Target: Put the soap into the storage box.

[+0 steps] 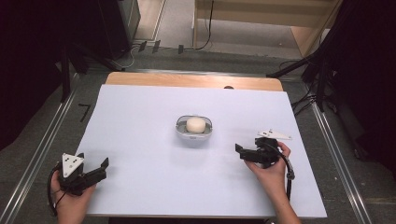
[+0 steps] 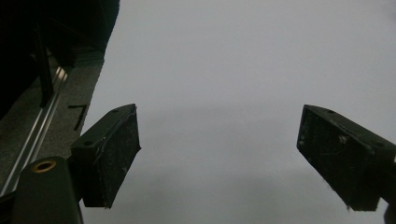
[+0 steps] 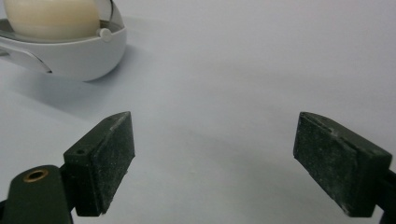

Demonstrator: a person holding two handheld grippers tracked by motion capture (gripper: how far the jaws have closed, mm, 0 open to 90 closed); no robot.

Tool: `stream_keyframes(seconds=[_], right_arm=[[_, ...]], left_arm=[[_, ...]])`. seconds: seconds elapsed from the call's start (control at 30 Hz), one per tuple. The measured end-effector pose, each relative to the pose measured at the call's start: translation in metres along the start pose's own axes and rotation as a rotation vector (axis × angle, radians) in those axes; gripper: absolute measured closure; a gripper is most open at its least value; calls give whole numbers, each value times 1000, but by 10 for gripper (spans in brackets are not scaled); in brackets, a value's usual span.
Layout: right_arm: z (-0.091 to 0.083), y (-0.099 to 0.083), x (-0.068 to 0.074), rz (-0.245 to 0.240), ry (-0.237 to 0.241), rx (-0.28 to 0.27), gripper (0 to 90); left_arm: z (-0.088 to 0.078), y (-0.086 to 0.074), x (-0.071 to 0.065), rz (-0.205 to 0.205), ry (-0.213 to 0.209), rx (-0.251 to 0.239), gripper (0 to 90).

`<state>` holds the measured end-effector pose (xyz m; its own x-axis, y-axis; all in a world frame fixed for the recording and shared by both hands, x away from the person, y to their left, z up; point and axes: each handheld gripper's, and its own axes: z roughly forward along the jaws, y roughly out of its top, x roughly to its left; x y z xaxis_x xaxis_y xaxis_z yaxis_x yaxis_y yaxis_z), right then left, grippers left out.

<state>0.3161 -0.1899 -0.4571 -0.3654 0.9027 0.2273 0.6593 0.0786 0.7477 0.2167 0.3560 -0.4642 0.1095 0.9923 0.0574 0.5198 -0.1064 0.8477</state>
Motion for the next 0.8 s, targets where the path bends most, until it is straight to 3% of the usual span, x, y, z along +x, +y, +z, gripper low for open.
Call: stream_keyframes(seconds=[0.3, 0.5, 0.8], right_arm=[[-12, -16, -26, 37, -23, -8, 132], [-15, -25, -33, 25, -54, -4, 132], [-28, -35, -48, 54, -76, -11, 132]], left_arm=[[0, 0, 0, 4, 3, 0, 141], [0, 0, 0, 1, -1, -5, 141], [0, 0, 0, 1, -2, -5, 141]])
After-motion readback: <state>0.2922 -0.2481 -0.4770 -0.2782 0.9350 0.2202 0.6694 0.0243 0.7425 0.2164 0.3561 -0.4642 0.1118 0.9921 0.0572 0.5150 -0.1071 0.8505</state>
